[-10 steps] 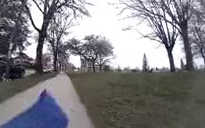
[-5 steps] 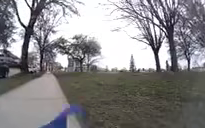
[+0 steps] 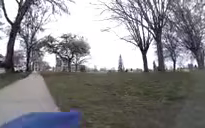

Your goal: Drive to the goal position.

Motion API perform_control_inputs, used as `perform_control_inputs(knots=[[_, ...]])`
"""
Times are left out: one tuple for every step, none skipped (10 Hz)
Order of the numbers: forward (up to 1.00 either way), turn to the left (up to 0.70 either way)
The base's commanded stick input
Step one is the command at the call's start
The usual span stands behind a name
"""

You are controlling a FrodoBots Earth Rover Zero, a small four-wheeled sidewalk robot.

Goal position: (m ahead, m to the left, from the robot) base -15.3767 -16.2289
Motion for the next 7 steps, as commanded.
perform_control_inputs(knots=[[0.0,-0.7],[0.0,-0.7],[0.0,-0.7],[0.0,-0.7],[0.0,-0.7],[0.0,-0.7],[0.0,-0.7]])
